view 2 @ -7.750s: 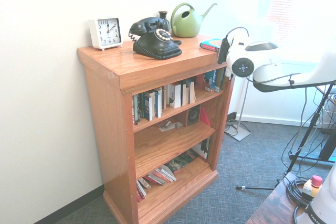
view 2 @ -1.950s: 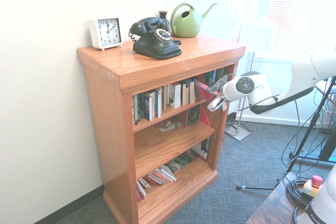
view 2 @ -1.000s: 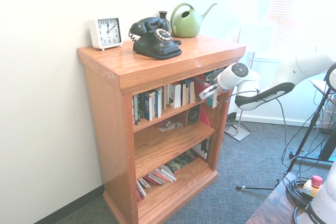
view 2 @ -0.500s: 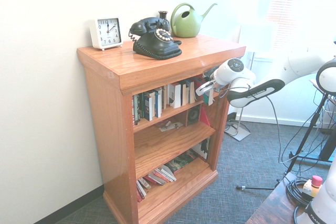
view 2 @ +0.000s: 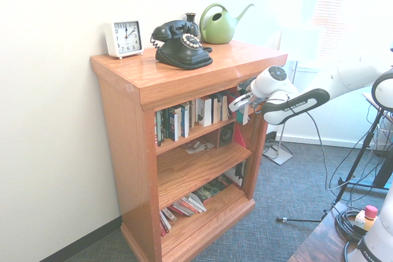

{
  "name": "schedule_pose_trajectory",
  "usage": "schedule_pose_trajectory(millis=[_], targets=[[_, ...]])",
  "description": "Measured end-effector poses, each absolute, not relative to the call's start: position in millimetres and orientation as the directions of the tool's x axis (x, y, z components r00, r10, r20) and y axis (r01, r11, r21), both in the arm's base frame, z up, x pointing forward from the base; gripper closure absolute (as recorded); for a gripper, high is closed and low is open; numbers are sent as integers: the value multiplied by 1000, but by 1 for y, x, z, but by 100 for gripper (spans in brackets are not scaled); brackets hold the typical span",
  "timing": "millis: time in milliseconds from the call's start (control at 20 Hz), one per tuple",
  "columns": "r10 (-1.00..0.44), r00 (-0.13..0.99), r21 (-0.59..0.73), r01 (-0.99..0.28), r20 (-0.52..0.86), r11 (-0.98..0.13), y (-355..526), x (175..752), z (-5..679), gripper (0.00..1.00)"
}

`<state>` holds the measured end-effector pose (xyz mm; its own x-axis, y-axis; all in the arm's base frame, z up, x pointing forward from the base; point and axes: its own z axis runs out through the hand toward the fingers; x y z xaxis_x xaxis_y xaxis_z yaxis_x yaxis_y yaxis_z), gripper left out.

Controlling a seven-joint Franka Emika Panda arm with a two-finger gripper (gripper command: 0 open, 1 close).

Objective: Organize the shelf

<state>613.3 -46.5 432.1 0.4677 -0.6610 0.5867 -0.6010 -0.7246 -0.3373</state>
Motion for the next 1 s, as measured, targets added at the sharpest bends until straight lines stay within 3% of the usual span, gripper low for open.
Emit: schedule_pose_trajectory(millis=[50,100,1000], targets=[[-662,468,-338,-602,585,-724,-46,613,432,100],[-662,468,-338,-602,585,-723,-46,613,432,0],[-627,484,-320,-573,610,-754,-36,609,439,0]])
